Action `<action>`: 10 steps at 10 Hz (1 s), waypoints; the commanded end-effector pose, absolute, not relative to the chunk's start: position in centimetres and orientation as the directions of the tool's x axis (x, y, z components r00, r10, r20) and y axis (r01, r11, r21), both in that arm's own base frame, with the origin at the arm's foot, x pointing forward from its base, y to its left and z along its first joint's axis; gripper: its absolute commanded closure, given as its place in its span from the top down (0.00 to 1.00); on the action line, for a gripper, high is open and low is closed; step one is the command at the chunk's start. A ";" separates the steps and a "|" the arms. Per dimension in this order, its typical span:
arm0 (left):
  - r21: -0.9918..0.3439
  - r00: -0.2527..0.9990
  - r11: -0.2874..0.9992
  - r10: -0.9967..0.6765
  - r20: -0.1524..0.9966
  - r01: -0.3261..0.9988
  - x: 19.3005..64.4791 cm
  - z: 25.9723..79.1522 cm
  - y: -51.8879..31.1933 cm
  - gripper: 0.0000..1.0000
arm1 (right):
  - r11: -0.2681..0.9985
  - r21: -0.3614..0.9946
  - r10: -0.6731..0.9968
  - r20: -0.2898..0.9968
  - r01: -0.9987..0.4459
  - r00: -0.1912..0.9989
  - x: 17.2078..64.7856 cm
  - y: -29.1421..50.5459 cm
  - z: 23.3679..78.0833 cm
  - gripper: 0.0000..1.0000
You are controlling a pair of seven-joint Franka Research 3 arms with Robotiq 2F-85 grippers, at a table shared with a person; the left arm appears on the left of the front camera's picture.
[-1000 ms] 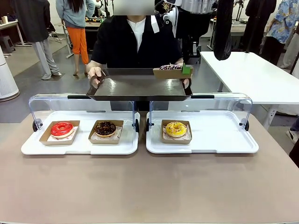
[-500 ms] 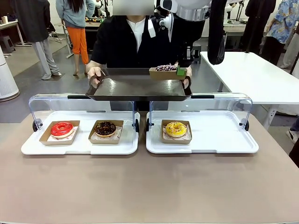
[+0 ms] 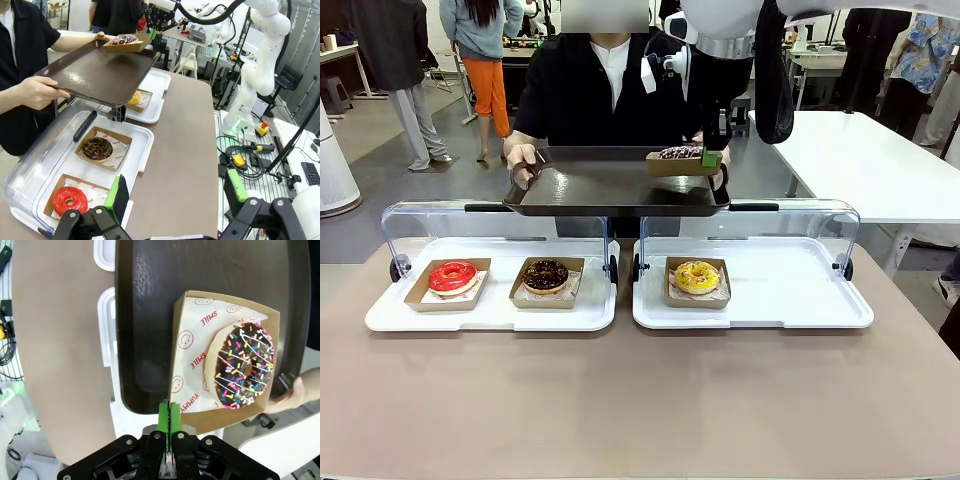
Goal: Provide the desired donut to the person.
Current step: Place the picked Paper togo box onto the Handle tray extended by the person.
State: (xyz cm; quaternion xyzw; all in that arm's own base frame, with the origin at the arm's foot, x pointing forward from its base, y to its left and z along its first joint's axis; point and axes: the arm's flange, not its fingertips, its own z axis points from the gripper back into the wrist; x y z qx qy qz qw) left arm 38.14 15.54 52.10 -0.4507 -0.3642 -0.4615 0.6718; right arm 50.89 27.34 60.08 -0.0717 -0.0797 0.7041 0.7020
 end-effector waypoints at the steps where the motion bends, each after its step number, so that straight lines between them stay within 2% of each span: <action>1: -0.273 0.312 0.168 -0.285 0.906 0.947 38.0 52.3 15.6 1.00 | 0.014 -0.189 1.000 0.001 -0.982 0.014 52.8 27.4 59.5 0.01; 10: -0.273 0.312 0.168 -0.285 0.906 0.947 38.0 52.3 15.6 1.00 | -0.081 -0.143 0.994 0.067 -0.986 -0.091 54.0 27.1 57.4 0.01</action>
